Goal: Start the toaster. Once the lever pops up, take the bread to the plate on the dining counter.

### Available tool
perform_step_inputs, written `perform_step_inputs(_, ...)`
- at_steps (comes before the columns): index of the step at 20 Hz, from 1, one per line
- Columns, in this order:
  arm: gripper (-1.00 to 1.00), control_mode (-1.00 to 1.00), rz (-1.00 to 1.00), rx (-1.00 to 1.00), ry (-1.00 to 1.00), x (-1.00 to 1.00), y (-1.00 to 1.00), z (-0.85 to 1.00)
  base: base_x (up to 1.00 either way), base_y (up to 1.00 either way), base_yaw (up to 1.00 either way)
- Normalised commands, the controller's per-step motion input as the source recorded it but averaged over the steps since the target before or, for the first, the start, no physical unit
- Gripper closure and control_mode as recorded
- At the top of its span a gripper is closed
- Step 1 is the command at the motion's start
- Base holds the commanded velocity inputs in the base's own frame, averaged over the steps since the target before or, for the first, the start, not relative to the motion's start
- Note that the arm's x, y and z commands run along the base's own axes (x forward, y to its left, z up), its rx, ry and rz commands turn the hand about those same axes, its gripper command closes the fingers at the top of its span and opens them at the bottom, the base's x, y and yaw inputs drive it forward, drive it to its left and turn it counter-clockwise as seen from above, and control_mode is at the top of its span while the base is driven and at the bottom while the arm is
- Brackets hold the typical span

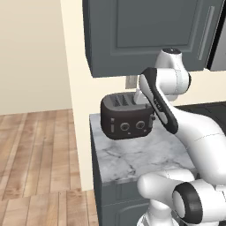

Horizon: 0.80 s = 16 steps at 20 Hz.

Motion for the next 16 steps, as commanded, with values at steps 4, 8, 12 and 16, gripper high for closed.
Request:
perform_step_inputs(4, -1.00, -1.00, 0.00, 0.00, -0.01, 0.00, -0.07, -0.01, 0.00, 0.00, 0.00)
perform_step_inputs(8, -1.00, -1.00, 0.01, 0.00, 0.00, -0.08, -0.52, -0.12, 0.00, 0.00, 0.00)
perform_step_inputs(12, -1.00, -1.00, 0.01, 0.00, 0.00, -0.02, -0.64, -0.12, 0.00, 0.00, 0.00)
perform_step_inputs(16, -1.00, -1.00, 0.03, 0.00, 0.00, 0.00, -0.61, -0.22, 0.00, 0.00, 0.00)
